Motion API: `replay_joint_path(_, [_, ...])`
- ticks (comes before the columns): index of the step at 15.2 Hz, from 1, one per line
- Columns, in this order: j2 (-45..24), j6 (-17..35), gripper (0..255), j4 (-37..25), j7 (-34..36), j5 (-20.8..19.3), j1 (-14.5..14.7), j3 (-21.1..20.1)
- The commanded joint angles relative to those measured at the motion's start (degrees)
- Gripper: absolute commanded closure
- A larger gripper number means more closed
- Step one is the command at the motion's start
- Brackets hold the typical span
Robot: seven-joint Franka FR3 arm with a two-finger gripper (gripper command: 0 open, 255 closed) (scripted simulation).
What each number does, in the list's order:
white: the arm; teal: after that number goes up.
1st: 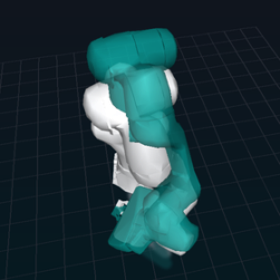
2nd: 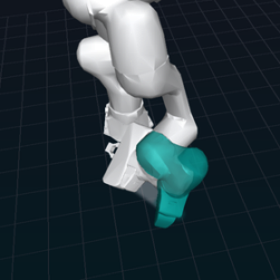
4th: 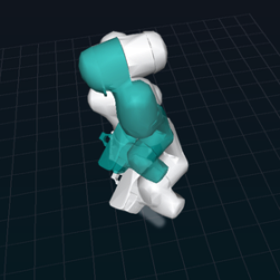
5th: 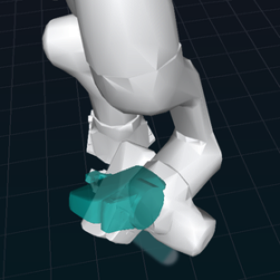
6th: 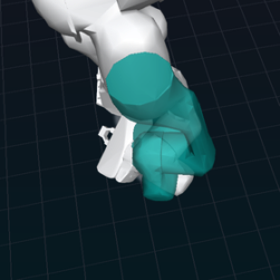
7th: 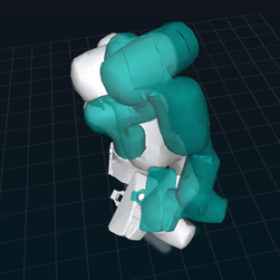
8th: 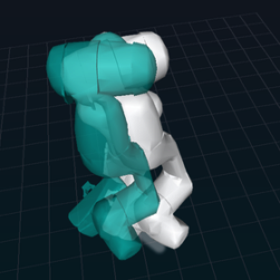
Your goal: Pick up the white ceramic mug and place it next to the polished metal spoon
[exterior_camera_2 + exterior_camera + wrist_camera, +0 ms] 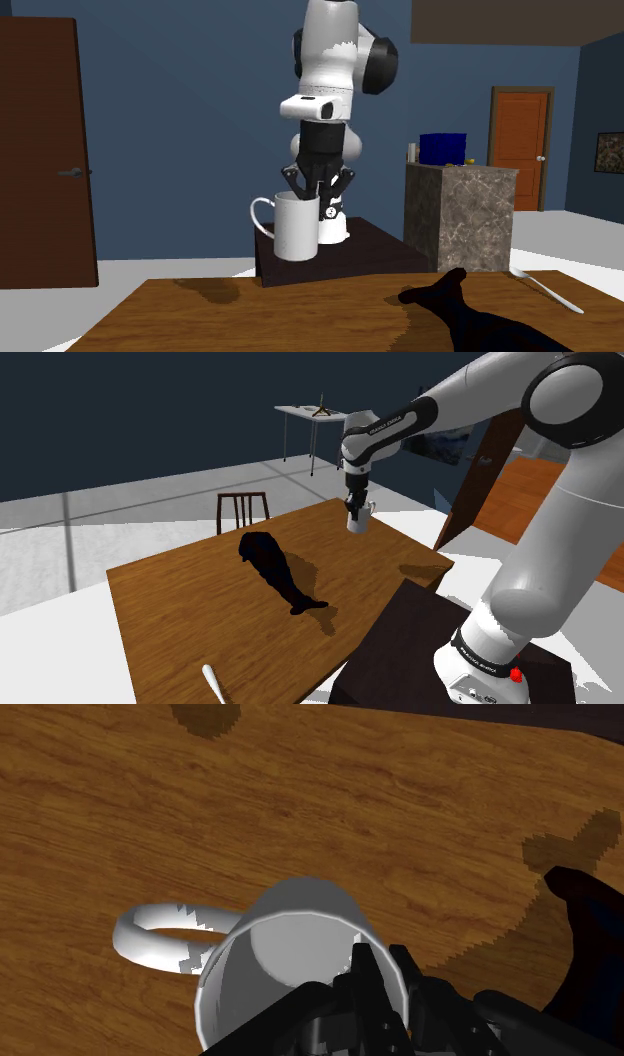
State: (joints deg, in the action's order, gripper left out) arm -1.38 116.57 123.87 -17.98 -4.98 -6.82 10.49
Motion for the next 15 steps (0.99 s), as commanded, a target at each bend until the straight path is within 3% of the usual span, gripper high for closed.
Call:
replay_joint_path(1, [1.1,0.0,255,1.4,2.5,0.2,1.3,-1.2])
replay_joint_path(15, [6.5,-0.1,255,7.4,21.1,4.0,11.2,-11.9])
